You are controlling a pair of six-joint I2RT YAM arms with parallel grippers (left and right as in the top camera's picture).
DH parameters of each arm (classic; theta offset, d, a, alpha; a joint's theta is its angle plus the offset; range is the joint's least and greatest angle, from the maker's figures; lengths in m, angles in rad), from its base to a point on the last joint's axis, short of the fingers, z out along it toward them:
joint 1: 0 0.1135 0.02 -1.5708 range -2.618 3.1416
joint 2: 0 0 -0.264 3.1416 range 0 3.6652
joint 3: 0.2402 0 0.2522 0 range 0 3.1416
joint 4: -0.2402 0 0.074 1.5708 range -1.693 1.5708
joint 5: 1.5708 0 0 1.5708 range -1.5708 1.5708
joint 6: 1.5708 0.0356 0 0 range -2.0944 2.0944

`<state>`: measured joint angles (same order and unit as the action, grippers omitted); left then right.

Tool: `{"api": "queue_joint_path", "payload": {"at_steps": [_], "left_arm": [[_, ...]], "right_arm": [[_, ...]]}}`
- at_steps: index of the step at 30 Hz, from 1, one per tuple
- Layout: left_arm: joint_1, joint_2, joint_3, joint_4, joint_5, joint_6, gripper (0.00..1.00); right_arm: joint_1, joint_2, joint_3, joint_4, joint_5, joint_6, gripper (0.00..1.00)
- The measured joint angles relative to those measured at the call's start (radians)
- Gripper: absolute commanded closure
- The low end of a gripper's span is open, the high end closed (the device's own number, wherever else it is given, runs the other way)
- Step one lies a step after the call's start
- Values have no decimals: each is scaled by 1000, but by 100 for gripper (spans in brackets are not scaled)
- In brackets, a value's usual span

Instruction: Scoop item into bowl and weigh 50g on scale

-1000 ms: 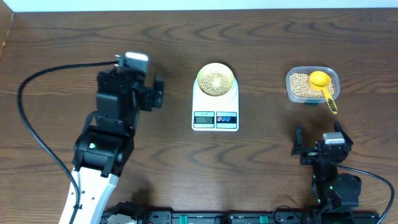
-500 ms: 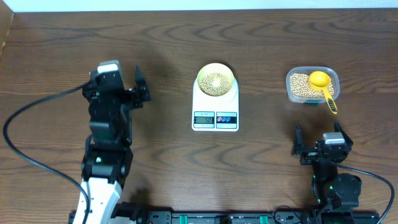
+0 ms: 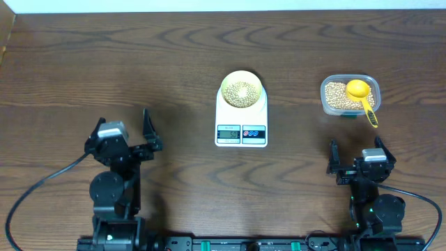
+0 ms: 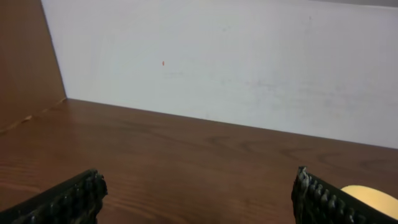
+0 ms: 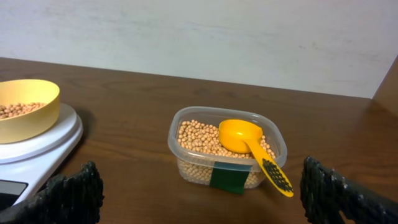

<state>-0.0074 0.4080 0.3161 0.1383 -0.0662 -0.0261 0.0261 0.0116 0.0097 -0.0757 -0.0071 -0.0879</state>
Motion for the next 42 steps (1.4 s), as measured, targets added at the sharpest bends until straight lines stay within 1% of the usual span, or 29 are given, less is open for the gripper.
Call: {"api": "queue_joint_path", "payload": {"at_steps": [2, 8, 14, 21, 26, 29, 31, 34, 35, 42], "left_arm": [[17, -36, -29, 1, 13, 0, 2], [98, -239, -142, -11, 106, 4, 2], [104, -384, -235, -22, 122, 4, 2], [104, -395, -251, -15, 125, 4, 2], [104, -398, -310, 15, 124, 4, 2], [104, -398, -310, 11, 124, 4, 2], [104, -398, -310, -26, 124, 3, 2], [104, -397, -310, -138, 124, 0, 2], [104, -397, -307, -153, 124, -1, 2], [104, -398, -303, -160, 128, 0, 2]], "right_arm": [[0, 0, 0, 0, 0, 0, 1], [0, 0, 0, 0, 0, 0, 1], [0, 0, 0, 0, 0, 0, 1], [0, 0, 0, 0, 0, 0, 1], [0, 0, 0, 0, 0, 0, 1], [0, 0, 0, 0, 0, 0, 1], [0, 0, 0, 0, 0, 0, 1], [0, 0, 0, 0, 0, 0, 1], [0, 0, 0, 0, 0, 0, 1], [0, -1, 0, 0, 0, 0, 1]]}}
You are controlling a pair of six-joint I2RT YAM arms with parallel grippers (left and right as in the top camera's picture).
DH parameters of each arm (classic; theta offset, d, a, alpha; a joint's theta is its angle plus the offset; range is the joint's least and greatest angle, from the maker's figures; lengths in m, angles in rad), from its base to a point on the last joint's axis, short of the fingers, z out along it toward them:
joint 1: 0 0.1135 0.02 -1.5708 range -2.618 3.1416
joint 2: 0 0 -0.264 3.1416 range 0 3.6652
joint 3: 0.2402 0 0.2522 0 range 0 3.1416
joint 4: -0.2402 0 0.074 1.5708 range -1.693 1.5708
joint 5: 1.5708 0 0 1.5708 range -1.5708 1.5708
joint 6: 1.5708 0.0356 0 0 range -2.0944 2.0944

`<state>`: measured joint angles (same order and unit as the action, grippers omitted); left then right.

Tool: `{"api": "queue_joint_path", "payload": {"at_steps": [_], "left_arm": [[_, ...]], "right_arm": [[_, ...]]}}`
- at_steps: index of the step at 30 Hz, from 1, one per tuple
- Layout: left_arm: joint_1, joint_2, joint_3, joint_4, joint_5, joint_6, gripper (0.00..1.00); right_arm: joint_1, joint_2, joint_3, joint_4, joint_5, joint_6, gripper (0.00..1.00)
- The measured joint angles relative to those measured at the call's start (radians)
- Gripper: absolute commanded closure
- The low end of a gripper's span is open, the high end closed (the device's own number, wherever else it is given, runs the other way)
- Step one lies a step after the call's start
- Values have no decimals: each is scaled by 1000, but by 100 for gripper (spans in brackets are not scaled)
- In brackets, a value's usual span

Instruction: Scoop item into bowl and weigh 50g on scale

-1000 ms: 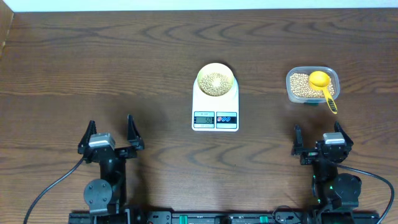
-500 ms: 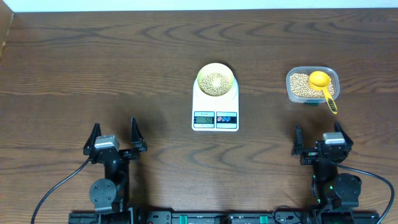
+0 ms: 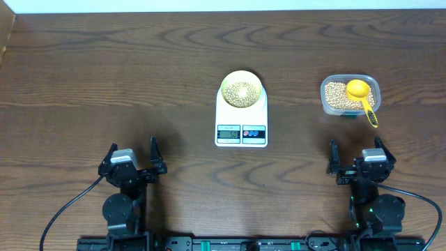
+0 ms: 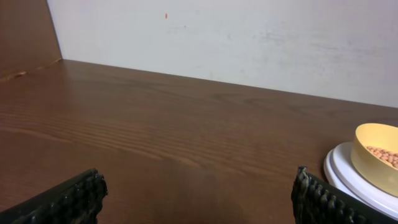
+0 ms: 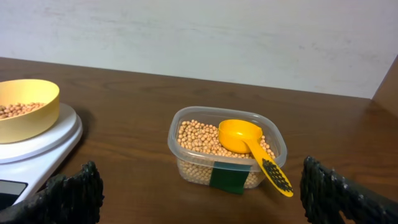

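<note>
A yellow bowl [image 3: 242, 90] of beans sits on the white scale [image 3: 241, 132] at the table's middle; its display [image 3: 228, 132] is lit, digits unreadable. The clear tub [image 3: 339, 97] of beans stands at the right, the yellow scoop [image 3: 362, 94] resting in it with its handle over the rim. My left gripper [image 3: 132, 157] is open near the front left, nothing between its fingers. My right gripper [image 3: 357, 155] is open at the front right, just short of the tub [image 5: 227, 149]. The bowl [image 4: 377, 152] shows at the right edge of the left wrist view.
A pale wall runs along the table's far edge. Cables trail from both arm bases at the front edge.
The left arm has drawn back toward its base and turned straight ahead; its gripper sits lower and closer to the front edge, still open. The right arm, bowl, scale, tub and scoop are unchanged.
</note>
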<state>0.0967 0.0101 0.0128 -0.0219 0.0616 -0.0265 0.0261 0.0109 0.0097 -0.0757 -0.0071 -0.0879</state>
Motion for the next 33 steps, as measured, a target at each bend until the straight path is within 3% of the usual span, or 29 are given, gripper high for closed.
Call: {"api": "queue_joint_path", "payload": {"at_steps": [4, 11, 33], "left_arm": [[0, 0, 1, 0, 8, 7, 2], [-19, 0, 2, 0, 19, 129, 2], [-33, 0, 2, 0, 19, 139, 2]], "right_arm": [[0, 0, 0, 0, 0, 0, 1], [0, 0, 0, 0, 0, 0, 1], [0, 0, 0, 0, 0, 0, 1]]}}
